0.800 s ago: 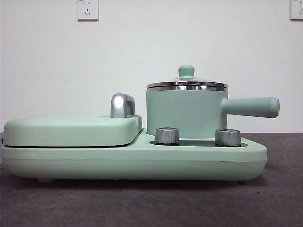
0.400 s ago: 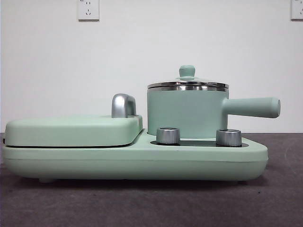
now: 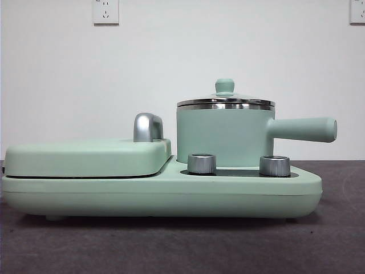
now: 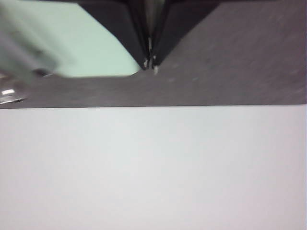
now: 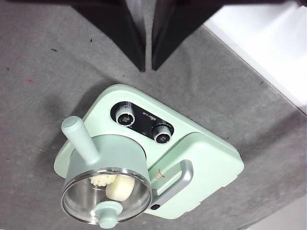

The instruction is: Put the buns in a small steamer

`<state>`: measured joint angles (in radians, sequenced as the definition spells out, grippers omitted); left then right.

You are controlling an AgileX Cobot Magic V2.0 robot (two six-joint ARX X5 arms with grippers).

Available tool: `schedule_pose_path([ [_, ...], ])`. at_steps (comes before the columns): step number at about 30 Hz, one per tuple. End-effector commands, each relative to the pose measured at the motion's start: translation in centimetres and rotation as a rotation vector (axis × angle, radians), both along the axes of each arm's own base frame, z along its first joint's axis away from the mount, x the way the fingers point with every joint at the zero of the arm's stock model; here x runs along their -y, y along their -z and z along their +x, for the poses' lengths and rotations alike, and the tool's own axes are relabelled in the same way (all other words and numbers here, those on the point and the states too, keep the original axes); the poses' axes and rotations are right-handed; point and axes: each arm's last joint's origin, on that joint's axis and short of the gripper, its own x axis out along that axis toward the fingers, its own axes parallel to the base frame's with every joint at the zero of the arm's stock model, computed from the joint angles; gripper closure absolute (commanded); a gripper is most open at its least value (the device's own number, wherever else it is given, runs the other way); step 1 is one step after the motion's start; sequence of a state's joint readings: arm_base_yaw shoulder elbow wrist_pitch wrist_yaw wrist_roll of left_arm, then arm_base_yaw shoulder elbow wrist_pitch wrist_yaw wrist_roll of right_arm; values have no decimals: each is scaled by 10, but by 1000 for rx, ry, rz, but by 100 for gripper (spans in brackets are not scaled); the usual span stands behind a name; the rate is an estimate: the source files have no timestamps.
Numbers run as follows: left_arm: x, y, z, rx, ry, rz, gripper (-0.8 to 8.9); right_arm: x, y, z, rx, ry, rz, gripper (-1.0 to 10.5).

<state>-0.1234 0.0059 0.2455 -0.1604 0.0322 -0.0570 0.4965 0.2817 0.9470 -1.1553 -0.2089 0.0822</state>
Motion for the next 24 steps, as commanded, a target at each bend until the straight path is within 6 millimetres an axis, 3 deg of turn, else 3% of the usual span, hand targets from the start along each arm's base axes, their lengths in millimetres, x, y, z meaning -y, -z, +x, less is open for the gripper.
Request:
schedule_pose_path([
  [1,-3,32,13,-51,-52,-15,807,0,-3,-1,18,-6,5,927],
  [8,-11,70,21,-162,-148,-34,807,0,-3,-1,18,-7,5,927],
  [16,-12,80,20,-262,-152,-17,807,0,-3,-1,18,-8,5,927],
  [24,-12,79,20,-258,-152,-6,807,0,-3,-1,18,-8,6,927],
])
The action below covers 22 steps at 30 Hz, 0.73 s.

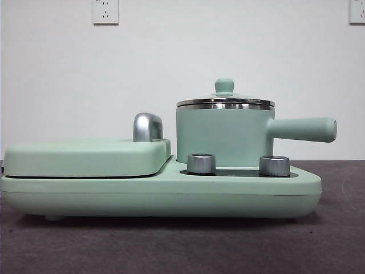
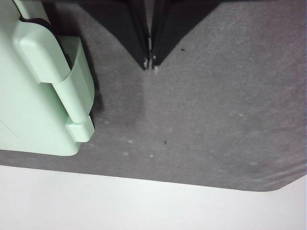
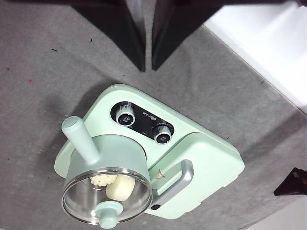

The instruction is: Put the buns in a small steamer

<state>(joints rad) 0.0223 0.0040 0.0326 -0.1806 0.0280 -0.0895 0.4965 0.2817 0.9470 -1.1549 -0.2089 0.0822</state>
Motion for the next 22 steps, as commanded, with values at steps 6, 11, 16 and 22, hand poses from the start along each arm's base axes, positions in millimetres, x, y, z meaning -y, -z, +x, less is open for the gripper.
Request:
schedule_pose_path([
  [6,0,7,1,-25,1,13,807,0,-3,-1,18,-8,5,927],
  [11,0,7,1,-25,1,13,807,0,-3,-1,18,-8,5,927],
  [16,0,7,1,-25,1,13,807,0,-3,-1,18,-8,5,927],
  [22,0,7,1,-25,1,13,807,1,-2,-1,22,57,6,927],
])
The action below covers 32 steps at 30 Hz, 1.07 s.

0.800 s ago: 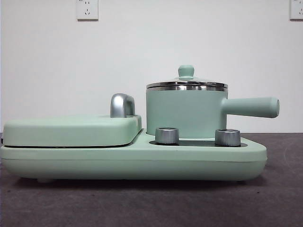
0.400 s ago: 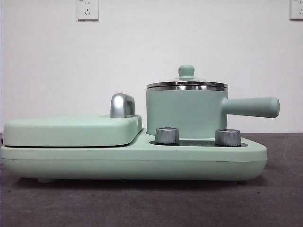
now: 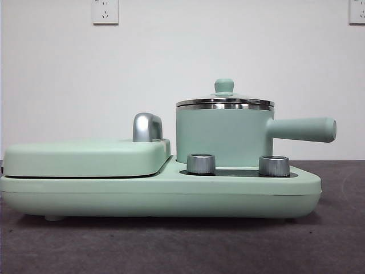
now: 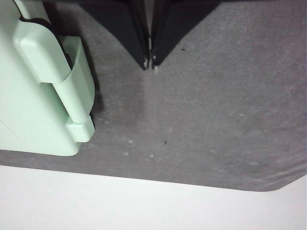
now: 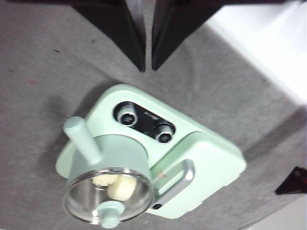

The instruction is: Put the buns in a small steamer

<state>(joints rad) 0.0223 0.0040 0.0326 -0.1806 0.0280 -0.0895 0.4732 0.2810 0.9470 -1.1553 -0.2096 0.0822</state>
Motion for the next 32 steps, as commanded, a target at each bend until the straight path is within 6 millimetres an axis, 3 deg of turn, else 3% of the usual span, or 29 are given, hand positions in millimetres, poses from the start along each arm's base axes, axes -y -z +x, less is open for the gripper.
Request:
schedule_pose_path([
  [1,0,7,1,-25,1,13,807,1,-2,-1,21,62,4,927],
  [7,0,7,1,-25,1,13,807,0,11,24,153,347,-78,927],
  [11,0,7,1,-25,1,13,807,0,36,48,326,452,-35,927],
  [16,0,7,1,-25,1,13,807,5,81,73,495,551,-15,927],
  [24,0,7,1,-25,1,13,807,11,146,92,469,617,-21,928],
  [32,0,7,1,-25,1,13,807,11,173,94,406,640,-42,928],
])
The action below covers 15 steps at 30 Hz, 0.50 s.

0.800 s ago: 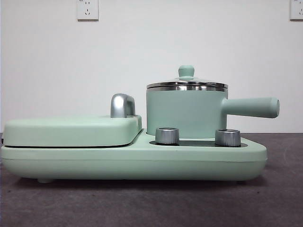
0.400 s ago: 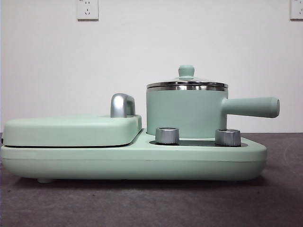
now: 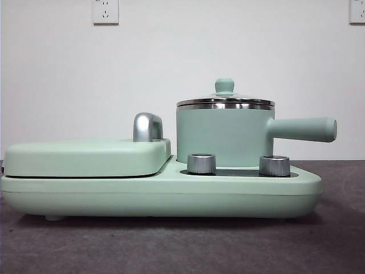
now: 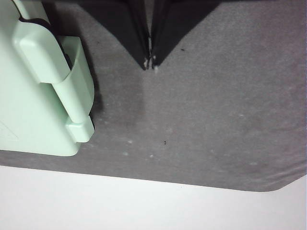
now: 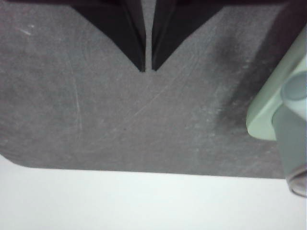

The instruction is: Put the buns in a small steamer

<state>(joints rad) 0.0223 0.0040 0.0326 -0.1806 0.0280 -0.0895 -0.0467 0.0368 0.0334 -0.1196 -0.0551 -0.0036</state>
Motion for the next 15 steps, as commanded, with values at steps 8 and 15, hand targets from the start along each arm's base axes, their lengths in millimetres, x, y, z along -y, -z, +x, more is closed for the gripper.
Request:
schedule_pose_path([
  [8,0,7,1,-25,1,13,807,1,11,-2,-49,38,1,928],
  [15,0,7,1,-25,1,13,807,1,11,-2,-49,35,1,928],
])
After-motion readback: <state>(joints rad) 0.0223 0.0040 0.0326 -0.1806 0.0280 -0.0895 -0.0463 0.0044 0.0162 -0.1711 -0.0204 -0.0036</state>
